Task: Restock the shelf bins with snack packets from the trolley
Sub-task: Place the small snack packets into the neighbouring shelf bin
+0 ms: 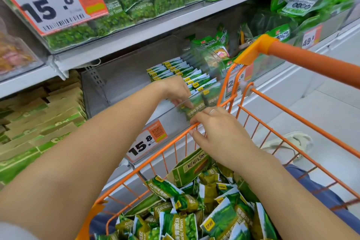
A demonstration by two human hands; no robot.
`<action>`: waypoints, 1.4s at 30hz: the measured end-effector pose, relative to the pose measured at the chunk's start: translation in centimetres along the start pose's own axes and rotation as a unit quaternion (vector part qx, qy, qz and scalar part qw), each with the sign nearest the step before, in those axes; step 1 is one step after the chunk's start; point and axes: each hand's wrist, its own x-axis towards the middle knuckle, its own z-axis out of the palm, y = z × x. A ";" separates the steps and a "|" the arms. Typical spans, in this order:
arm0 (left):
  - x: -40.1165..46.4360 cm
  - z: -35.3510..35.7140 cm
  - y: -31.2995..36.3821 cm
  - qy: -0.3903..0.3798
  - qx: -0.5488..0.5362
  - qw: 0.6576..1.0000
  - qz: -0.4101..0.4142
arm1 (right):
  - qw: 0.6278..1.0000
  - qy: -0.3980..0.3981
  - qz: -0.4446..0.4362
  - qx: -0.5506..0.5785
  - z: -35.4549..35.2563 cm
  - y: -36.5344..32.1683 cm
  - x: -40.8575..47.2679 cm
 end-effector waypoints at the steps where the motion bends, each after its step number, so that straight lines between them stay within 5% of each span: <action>1: 0.0 0.0 -0.1 -0.005 0.003 1.000 0.004 | 1.000 -0.003 -0.002 -0.002 0.0 0.0 0.0; 9: -0.6 0.1 -2.9 0.046 -0.071 0.995 0.051 | 1.000 -0.012 -0.004 -0.002 -0.2 -0.2 0.0; 19: -0.1 1.1 -3.0 0.009 -0.140 0.989 0.046 | 1.000 -0.016 -0.006 0.003 -0.1 -0.2 0.0; 27: -0.2 0.7 -2.6 0.062 -0.074 0.994 0.046 | 1.000 -0.021 -0.003 0.004 -0.2 -0.3 0.0; 34: 0.6 2.0 -2.4 0.205 -0.072 0.975 0.039 | 1.000 -0.019 -0.003 0.009 -0.2 -0.3 -0.1; 42: 0.8 1.2 -2.7 0.134 -0.022 0.988 0.074 | 1.000 -0.020 -0.004 0.005 -0.3 -0.3 0.1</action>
